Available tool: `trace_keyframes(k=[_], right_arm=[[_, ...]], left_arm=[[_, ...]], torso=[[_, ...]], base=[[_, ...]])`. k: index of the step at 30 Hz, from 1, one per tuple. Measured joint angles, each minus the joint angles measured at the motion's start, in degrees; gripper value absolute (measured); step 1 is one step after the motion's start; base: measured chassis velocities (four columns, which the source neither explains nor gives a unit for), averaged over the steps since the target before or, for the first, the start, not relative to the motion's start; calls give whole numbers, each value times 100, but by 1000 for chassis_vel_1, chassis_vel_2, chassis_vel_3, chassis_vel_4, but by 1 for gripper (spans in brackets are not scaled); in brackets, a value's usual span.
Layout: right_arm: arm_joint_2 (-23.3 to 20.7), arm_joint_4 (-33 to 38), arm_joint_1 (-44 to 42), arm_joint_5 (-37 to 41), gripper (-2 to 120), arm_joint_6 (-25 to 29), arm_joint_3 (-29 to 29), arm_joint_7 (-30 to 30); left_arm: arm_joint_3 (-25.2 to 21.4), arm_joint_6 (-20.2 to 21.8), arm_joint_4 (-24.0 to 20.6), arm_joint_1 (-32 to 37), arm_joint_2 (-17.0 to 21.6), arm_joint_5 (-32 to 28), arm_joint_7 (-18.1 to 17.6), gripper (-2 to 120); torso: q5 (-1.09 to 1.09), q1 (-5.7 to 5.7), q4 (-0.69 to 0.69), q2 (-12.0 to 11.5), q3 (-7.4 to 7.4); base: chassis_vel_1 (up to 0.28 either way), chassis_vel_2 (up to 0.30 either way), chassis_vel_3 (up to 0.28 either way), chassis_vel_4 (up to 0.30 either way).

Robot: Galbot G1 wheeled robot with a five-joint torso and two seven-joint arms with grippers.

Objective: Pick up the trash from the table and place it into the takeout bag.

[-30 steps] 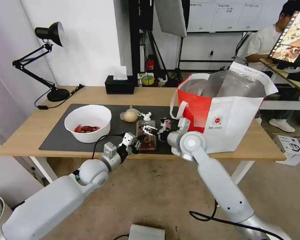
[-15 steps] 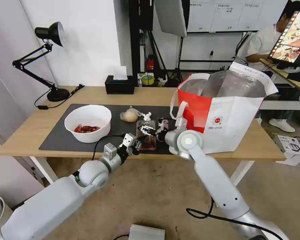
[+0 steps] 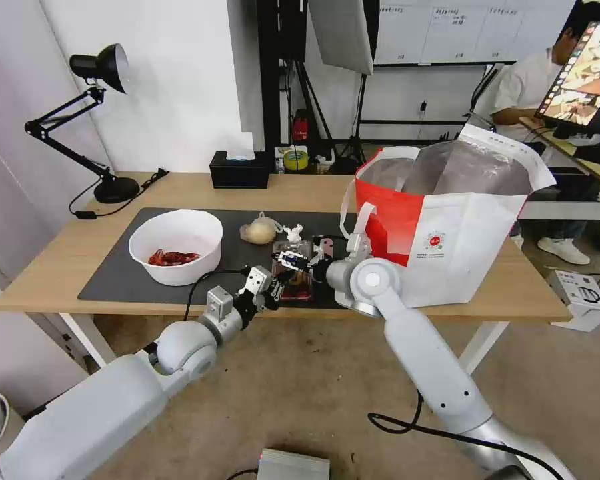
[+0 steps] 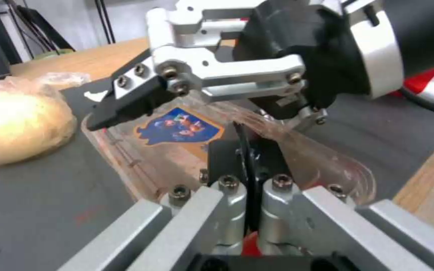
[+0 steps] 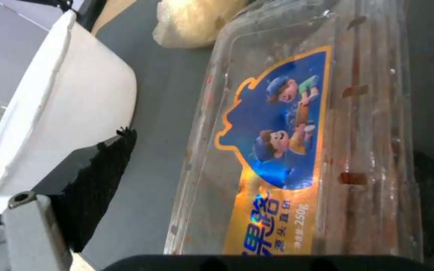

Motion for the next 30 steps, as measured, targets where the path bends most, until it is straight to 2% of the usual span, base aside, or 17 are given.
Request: trace_keyframes(k=[6,9,11,12,14,15,18,19,21,23,25,27,29,30], right_arm=[[50,-54,41,-11,100,-11,-39,-5],[66,-81,67,-10,96,-29,-54,-7],[66,-90,77,-12,85,-48,-84,1],[66,-90,77,-12,85,-48,-84,1],[54,-90,71,-21,75,-58,-96,15],[54,-90,71,-21,75,-58,-96,15],[35,-83,39,-53,60,-59,-99,16],[35,-83,39,-53,60,-59,-99,16],[20,-66,15,-61,50,-58,-97,13],[12,-55,7,-63,46,-57,-94,13],[-12,-28,-9,-73,34,-54,-86,35],[-30,-25,-18,-75,31,-52,-74,44],[-57,-5,-39,-71,20,-47,-61,45],[-57,-5,-39,-71,20,-47,-61,45]], left_arm=[[-9,-6,-11,14,6,2,1,0],[-8,-12,-11,7,10,2,1,0],[-2,-16,-15,-3,12,2,1,0],[-2,-16,-15,-3,12,2,1,0],[-2,-19,-26,-5,14,2,1,0],[-2,-19,-26,-5,14,2,1,0],[-8,-19,-49,7,35,-1,15,0],[-8,-19,-49,7,35,-1,15,0],[-31,-18,-88,37,70,-3,23,0],[-43,-17,-106,47,86,-4,24,0],[-81,-16,-150,77,127,-11,25,0],[-105,-17,-166,86,147,-14,28,0],[-142,-20,-202,117,191,-16,39,0],[-142,-20,-202,117,191,-16,39,0]], torso=[[0,0,0,0,0],[0,0,0,0,0],[0,0,0,0,0],[0,0,0,0,0],[0,0,0,0,0],[0,0,0,0,0],[0,0,0,0,0],[0,0,0,0,0],[0,0,0,0,0],[0,0,0,0,0],[0,0,1,0,0],[1,0,-1,0,0],[0,0,0,0,0],[0,0,0,0,0]], base=[[0,0,0,0],[0,0,0,0],[0,0,0,0],[0,0,0,0],[0,0,0,0],[0,0,0,0],[0,0,0,0],[0,0,0,0],[0,0,0,0],[0,0,0,0],[0,0,0,0],[0,0,0,0],[0,0,0,0],[0,0,0,0]])
